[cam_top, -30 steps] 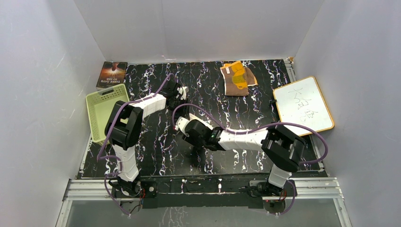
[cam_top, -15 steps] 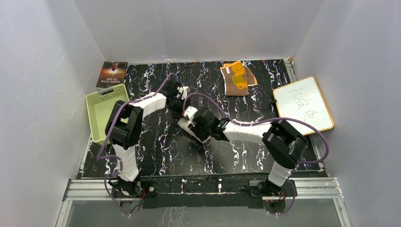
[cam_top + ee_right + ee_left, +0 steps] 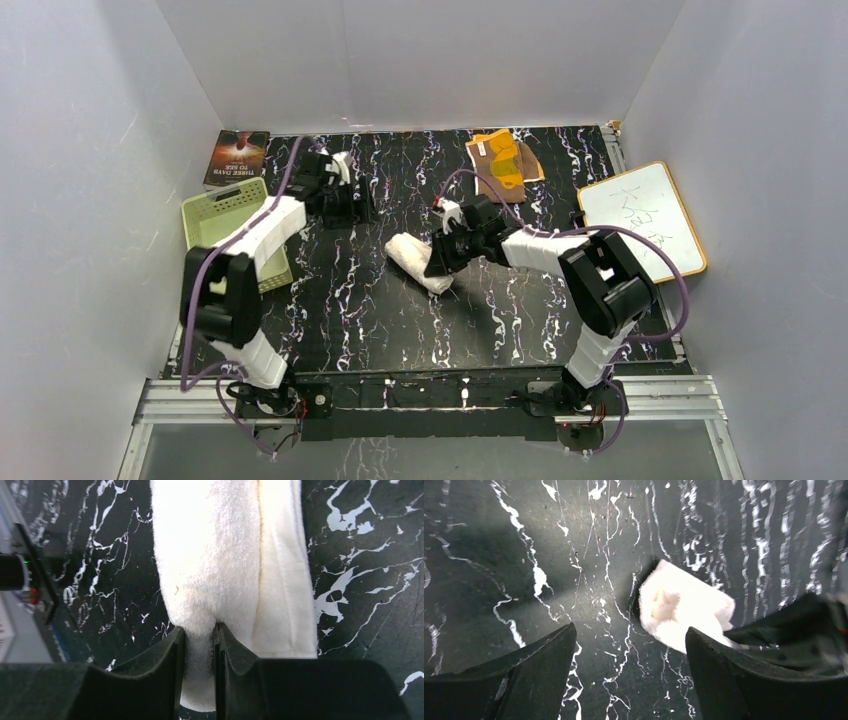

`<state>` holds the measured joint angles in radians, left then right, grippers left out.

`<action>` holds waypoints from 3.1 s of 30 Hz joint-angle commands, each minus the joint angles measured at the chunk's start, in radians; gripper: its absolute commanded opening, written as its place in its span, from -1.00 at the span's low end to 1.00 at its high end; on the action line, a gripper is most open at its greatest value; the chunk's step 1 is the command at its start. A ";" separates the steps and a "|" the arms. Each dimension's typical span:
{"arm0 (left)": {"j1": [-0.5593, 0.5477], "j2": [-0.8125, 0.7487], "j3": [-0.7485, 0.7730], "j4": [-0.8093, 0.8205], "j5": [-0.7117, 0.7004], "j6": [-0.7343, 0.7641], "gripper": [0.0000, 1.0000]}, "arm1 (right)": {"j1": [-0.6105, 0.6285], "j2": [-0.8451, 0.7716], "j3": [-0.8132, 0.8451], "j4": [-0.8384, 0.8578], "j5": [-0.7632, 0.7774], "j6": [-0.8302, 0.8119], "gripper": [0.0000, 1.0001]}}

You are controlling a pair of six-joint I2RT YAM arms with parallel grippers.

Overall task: Roll the towels
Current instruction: Roll the towel at the center of the board, then pick up the towel at the center of the board.

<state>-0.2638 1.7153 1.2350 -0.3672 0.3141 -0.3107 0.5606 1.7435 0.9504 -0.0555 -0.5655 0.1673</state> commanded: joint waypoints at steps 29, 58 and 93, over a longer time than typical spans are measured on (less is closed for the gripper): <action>-0.183 0.047 -0.437 0.872 0.257 -0.532 0.59 | -0.230 0.181 -0.142 0.472 -0.404 0.535 -0.61; -0.213 0.055 -0.505 1.112 -0.011 -0.702 -0.05 | -0.229 0.120 -0.122 0.457 -0.397 0.489 -0.10; 0.784 -0.678 -0.622 0.726 0.029 -0.859 -0.48 | -0.289 -0.208 -0.154 0.386 -0.355 0.461 0.96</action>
<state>0.4133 1.0363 0.6952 0.2173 0.3573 -0.9714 0.2543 1.5944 0.8104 0.2710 -0.8967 0.6128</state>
